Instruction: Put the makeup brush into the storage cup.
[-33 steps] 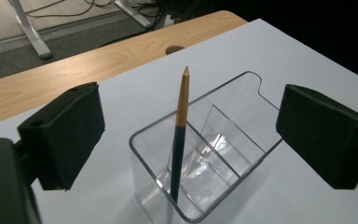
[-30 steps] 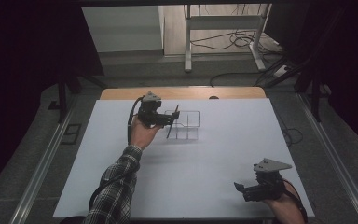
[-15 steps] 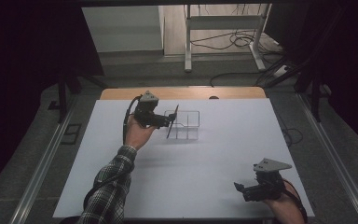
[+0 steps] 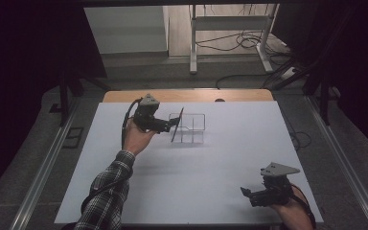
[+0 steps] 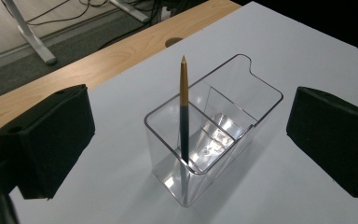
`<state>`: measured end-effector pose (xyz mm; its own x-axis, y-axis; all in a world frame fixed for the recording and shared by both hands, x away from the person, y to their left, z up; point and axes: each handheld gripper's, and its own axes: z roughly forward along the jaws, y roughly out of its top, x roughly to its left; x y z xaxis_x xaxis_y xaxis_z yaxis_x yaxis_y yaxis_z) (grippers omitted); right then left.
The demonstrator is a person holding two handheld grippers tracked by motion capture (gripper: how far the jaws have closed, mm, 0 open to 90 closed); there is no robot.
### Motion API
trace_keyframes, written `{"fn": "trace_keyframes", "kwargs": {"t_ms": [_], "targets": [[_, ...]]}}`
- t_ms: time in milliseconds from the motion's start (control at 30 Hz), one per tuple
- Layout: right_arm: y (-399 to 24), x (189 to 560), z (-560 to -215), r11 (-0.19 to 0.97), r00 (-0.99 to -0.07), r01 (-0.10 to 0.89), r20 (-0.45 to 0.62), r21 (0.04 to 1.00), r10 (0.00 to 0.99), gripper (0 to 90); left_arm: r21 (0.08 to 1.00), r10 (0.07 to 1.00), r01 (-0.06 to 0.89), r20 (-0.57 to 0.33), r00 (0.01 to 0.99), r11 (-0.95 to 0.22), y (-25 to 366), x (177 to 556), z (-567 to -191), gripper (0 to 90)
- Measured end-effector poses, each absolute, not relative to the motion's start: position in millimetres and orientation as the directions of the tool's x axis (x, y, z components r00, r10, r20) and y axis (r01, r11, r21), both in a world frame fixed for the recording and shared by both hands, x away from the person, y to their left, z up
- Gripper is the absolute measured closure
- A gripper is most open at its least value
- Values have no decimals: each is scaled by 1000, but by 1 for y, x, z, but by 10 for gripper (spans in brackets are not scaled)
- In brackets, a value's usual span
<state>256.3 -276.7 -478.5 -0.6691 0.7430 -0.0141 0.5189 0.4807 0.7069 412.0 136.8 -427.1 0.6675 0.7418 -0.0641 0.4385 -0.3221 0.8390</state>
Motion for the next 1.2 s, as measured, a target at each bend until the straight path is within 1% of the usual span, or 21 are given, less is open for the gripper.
{"fn": "trace_keyframes", "kwargs": {"t_ms": [500,1200], "targets": [[-277,256,-479,481,-669,520,-14,706,743,8,841,736,449,-95,670,-301,145,402,-428,16],[-277,257,-479,480,-668,520,-13,706,744,8,837,724,448,-94,683,-314,149,389,-428,15]]}}
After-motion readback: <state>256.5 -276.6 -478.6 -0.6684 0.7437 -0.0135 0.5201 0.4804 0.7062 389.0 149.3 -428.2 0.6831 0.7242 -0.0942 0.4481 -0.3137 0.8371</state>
